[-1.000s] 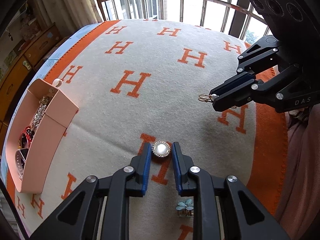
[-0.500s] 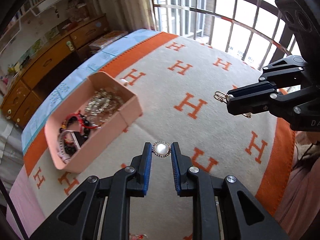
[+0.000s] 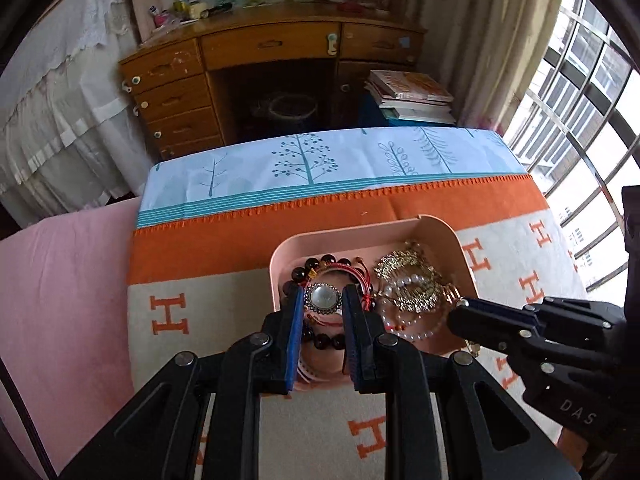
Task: Organize jewelry
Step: 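Lower the brooch and safety pin into the pink tray and open both tools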
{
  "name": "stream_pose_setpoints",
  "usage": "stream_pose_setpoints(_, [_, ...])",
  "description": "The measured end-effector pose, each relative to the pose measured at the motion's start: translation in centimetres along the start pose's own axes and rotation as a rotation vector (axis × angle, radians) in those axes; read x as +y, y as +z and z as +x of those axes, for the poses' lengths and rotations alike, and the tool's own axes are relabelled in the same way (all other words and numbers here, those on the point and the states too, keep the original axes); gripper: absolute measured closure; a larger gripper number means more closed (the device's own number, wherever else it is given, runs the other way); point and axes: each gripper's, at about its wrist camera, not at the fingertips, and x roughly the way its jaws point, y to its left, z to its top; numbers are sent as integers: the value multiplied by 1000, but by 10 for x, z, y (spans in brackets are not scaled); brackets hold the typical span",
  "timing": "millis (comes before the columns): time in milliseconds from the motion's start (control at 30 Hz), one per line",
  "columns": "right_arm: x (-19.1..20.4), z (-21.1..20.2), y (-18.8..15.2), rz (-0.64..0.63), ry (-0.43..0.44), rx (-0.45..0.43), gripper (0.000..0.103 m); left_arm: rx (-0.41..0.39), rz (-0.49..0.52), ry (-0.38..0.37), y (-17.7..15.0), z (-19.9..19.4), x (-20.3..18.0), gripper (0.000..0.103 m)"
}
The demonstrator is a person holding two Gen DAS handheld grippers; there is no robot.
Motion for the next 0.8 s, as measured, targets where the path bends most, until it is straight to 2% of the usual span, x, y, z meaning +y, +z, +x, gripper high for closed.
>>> stream_pose_setpoints(133, [-7, 34, 17, 86, 28, 14, 95, 34, -61, -20, 6, 26, 8, 86])
stream_pose_setpoints(267, [-12, 60, 27, 144, 68, 12, 95, 51, -67, -15, 4, 46, 8, 85])
stream_pose_setpoints(367, [-16, 74, 31, 177, 86, 36, 94, 40, -60, 7, 2, 50, 9, 80])
stream_pose_setpoints(467, [-21, 77, 27, 198, 95, 36, 94, 41, -56, 12, -1, 48, 10, 64])
stream_pose_setpoints(533, [-21, 74, 23, 190, 70, 26, 94, 22, -48, 29, -5, 42, 11, 45])
stream_pose_setpoints(633, [-21, 60, 16, 181, 65, 3, 94, -18, -21, 65, -13, 27, 9, 37])
stream_pose_setpoints(800, [-8, 28, 4, 95, 19, -40, 94, -40, -7, 79, -29, 0, 8, 34])
